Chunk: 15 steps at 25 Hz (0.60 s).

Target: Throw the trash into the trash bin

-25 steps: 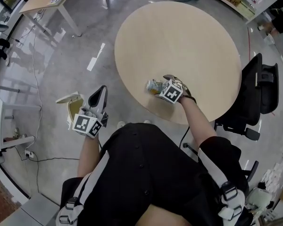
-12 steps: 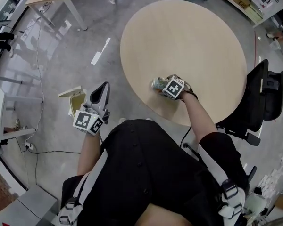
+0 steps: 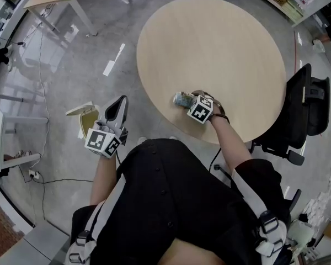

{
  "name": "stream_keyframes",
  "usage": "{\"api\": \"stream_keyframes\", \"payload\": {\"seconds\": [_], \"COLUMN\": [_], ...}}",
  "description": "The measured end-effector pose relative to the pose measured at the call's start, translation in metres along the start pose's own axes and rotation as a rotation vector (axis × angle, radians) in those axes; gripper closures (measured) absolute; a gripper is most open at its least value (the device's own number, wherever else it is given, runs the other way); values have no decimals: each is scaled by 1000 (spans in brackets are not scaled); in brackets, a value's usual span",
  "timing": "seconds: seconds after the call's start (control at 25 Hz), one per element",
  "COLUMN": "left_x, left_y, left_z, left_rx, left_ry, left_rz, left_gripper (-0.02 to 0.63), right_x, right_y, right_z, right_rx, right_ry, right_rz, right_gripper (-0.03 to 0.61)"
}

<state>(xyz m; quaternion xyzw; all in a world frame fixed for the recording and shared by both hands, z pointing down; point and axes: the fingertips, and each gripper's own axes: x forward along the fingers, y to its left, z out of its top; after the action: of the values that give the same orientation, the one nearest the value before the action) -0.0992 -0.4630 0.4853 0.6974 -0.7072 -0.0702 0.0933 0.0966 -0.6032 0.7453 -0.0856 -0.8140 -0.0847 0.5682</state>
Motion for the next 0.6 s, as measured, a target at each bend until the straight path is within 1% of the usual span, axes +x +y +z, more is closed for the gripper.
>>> {"api": "stream_keyframes", "payload": {"seconds": [0.04,0.12,0.16,0.36,0.6], "left_x": [2,4,5,6,6], "left_y": [-1,-3,-3,-9,-19], "left_z": [0,0,0,-2,-5], "left_rx": [-1,-2,-2,-2,-6], "left_ry": [1,6,9,19,31], "left_rz": [-3,-10,-14,-28,-11], "left_gripper": [612,612,612,612,612], "right_x": [-3,-9,-12,-14,-28], "right_y": [-2,-9,-12,-11,-10], "right_z": [-1,-2,-2,-7,-2], "right_rx": [13,29,32,68,44], "right_ry": [-11,-29,-33,-45,-89], "right_rz": [-18,-68,-88,-89,-103], "right_gripper": [262,323,390,391,393]}}
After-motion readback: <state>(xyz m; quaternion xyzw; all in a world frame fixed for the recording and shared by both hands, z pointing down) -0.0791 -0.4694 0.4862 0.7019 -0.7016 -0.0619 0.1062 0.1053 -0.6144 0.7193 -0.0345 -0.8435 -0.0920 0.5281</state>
